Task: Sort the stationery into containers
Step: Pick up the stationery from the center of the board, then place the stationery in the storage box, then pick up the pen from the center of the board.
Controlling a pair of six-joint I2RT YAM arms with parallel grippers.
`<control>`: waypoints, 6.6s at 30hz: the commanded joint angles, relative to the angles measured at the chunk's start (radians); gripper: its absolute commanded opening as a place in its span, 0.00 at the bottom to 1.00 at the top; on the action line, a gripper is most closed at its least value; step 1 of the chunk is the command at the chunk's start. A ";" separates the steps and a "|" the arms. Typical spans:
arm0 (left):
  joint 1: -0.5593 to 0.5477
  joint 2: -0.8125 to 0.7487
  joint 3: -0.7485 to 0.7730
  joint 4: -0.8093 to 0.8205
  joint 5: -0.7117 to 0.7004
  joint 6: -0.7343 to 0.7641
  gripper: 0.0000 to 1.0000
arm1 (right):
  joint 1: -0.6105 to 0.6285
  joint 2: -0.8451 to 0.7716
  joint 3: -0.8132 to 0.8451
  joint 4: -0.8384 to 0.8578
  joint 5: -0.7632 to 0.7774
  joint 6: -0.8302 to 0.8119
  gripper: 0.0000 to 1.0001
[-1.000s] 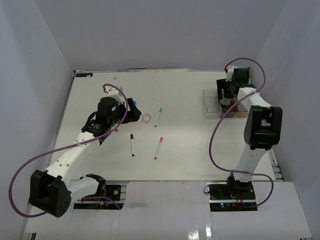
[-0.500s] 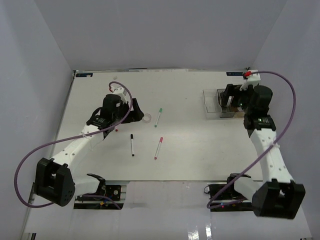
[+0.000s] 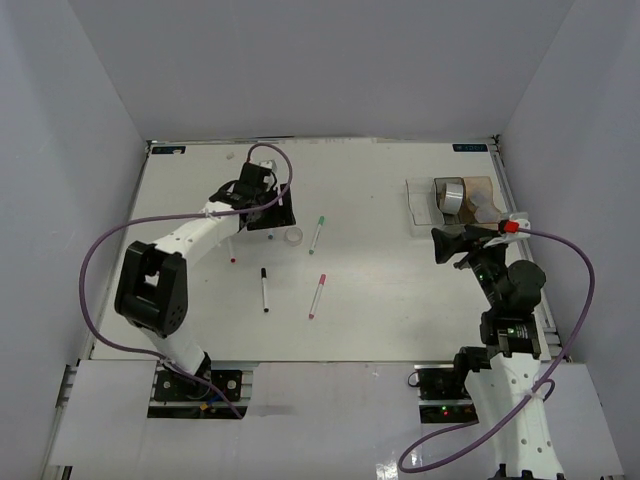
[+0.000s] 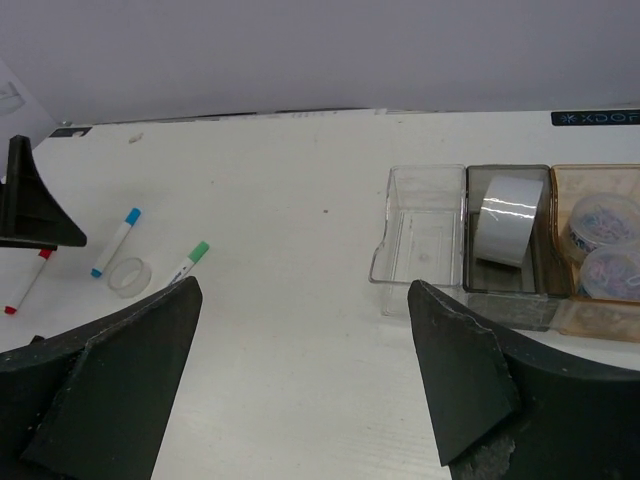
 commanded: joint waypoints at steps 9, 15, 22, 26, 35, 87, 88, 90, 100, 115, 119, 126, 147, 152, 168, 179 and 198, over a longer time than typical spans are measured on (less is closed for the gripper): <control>-0.060 0.264 0.230 -0.112 -0.166 0.040 0.70 | 0.061 -0.059 -0.072 0.051 0.014 0.027 0.90; -0.089 0.345 0.284 -0.137 -0.229 0.043 0.61 | 0.069 -0.073 -0.085 0.048 0.024 0.022 0.90; -0.092 0.367 0.278 -0.140 -0.237 0.037 0.49 | 0.074 -0.076 -0.098 0.048 0.027 0.019 0.90; -0.094 0.369 0.279 -0.137 -0.237 0.037 0.36 | 0.072 -0.073 -0.095 0.041 0.021 0.016 0.90; -0.138 0.260 0.264 -0.102 -0.209 0.054 0.12 | 0.077 0.043 -0.043 0.046 -0.185 0.068 0.94; -0.254 -0.599 -0.348 0.316 -0.166 0.112 0.19 | 0.877 1.050 0.755 -0.011 0.161 0.208 0.17; -0.255 -0.598 -0.348 0.314 -0.169 0.112 0.28 | 0.879 1.045 0.752 -0.012 0.175 0.205 0.15; -0.255 -0.592 -0.348 0.311 -0.172 0.112 0.43 | 0.877 1.028 0.738 -0.032 0.208 0.196 0.09; -0.253 -0.578 -0.327 0.259 -0.281 0.090 0.96 | 0.682 0.901 0.642 -0.316 0.619 0.114 0.08; -0.253 -0.549 -0.301 0.202 -0.349 0.089 0.98 | 0.129 0.936 0.577 -0.377 0.644 0.119 0.08; -0.253 -0.541 -0.298 0.198 -0.342 0.089 0.98 | 0.081 1.008 0.623 -0.379 0.640 0.140 0.08; -0.253 -0.529 -0.293 0.195 -0.336 0.087 0.98 | 0.045 1.097 0.691 -0.376 0.612 0.191 0.08; -0.252 -0.513 -0.287 0.185 -0.327 0.090 0.98 | -0.002 1.217 0.752 -0.376 0.525 0.266 0.38; -0.250 -0.512 -0.284 0.184 -0.326 0.092 0.98 | -0.002 1.185 0.748 -0.377 0.505 0.254 0.48; -0.180 -0.589 -0.282 0.172 -0.391 0.093 0.98 | 0.451 0.929 0.628 -0.362 0.569 0.136 0.67; -0.077 -0.722 -0.337 0.175 -0.513 0.123 0.98 | 0.893 1.194 0.694 -0.442 0.733 0.324 0.65; -0.048 -0.736 -0.357 0.190 -0.436 0.106 0.98 | 1.109 1.372 0.680 -0.399 0.696 0.518 0.50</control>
